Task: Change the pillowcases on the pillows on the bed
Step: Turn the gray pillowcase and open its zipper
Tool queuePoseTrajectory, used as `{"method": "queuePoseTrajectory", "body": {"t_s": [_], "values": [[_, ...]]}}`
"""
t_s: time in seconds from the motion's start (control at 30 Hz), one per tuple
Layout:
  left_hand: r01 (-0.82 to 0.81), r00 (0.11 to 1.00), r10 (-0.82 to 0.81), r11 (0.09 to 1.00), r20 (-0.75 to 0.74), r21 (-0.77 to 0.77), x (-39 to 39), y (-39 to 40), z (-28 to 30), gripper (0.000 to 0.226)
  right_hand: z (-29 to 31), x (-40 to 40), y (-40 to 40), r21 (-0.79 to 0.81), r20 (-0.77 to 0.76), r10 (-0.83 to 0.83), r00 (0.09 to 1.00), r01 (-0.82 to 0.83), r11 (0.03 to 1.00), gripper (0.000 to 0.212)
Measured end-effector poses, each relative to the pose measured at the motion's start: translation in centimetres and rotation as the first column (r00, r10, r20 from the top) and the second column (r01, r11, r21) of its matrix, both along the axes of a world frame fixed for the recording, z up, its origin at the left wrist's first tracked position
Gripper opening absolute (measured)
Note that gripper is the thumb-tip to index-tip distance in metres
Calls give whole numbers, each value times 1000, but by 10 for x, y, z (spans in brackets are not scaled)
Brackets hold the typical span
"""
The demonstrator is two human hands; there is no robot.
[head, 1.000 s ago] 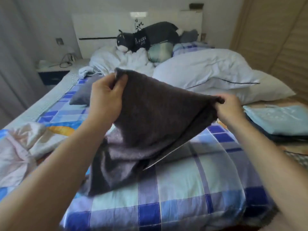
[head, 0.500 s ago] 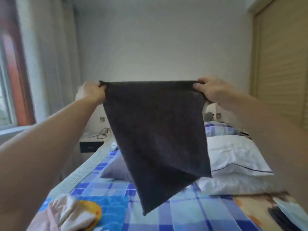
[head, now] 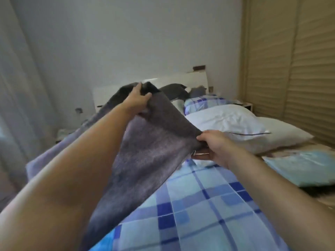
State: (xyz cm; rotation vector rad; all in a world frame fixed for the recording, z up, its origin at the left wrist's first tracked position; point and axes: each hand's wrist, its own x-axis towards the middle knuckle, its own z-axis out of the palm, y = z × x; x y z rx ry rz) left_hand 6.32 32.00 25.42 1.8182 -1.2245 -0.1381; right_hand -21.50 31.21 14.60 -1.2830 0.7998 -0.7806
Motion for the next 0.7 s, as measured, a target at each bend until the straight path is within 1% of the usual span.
{"method": "queuePoseTrajectory", "body": {"t_s": [0.1, 0.17, 0.2, 0.27, 0.3, 0.33, 0.37, 0.4, 0.43, 0.47, 0.5, 0.53, 0.57, 0.6, 0.63, 0.67, 0.7], "values": [[148, 989, -146, 980, -27, 131, -73, -73, -115, 89, -92, -51, -8, 152, 23, -117, 993, 112, 982, 19], [189, 981, -193, 951, -4, 244, -125, -86, -200, 88, -147, -87, -11, 259, -40, -207, 977, 210, 943, 20], [216, 974, -227, 938, 8, 270, -150, -76, -242, 81, -172, -102, -12, 304, -105, -237, 966, 258, 917, 20], [293, 941, -331, 904, 76, 312, -192, -25, -314, 68, -212, -125, -10, 340, -258, -263, 930, 342, 876, 18], [323, 911, -393, 868, 123, 376, -208, 13, -343, 68, -226, -133, -9, 333, -319, -274, 907, 378, 864, 18], [332, 868, -458, 823, 191, 461, -215, 53, -369, 73, -235, -136, -9, 312, -361, -278, 890, 396, 863, 19], [314, 816, -517, 773, 259, 552, -213, 89, -389, 77, -241, -137, -11, 275, -387, -293, 875, 412, 869, 19], [267, 769, -545, 749, 335, 606, -203, 122, -407, 80, -243, -137, -12, 231, -393, -324, 860, 434, 871, 19], [207, 744, -545, 739, 388, 641, -186, 146, -420, 82, -244, -136, -14, 172, -401, -355, 845, 450, 877, 24], [122, 747, -509, 736, 427, 665, -168, 163, -422, 84, -246, -133, -16, 99, -423, -384, 821, 463, 881, 38], [14, 760, -434, 754, 483, 657, -148, 172, -421, 86, -249, -130, -17, 24, -451, -404, 796, 464, 885, 52], [-83, 779, -369, 741, 507, 666, -128, 174, -418, 88, -252, -127, -16, -30, -469, -412, 781, 452, 891, 58], [-154, 791, -339, 696, 510, 702, -110, 173, -412, 89, -254, -123, -12, -54, -469, -407, 784, 434, 899, 57], [-184, 802, -362, 607, 475, 773, -95, 171, -406, 92, -257, -120, -8, -57, -475, -380, 793, 404, 913, 53], [-204, 792, -394, 549, 466, 811, -82, 170, -402, 94, -258, -119, -4, -61, -479, -356, 803, 374, 925, 48], [-216, 778, -428, 505, 460, 835, -72, 171, -398, 94, -260, -118, -3, -61, -492, -332, 805, 348, 935, 40], [-218, 773, -443, 487, 454, 846, -65, 175, -397, 93, -262, -118, -1, -43, -488, -316, 814, 339, 940, 33]]}}
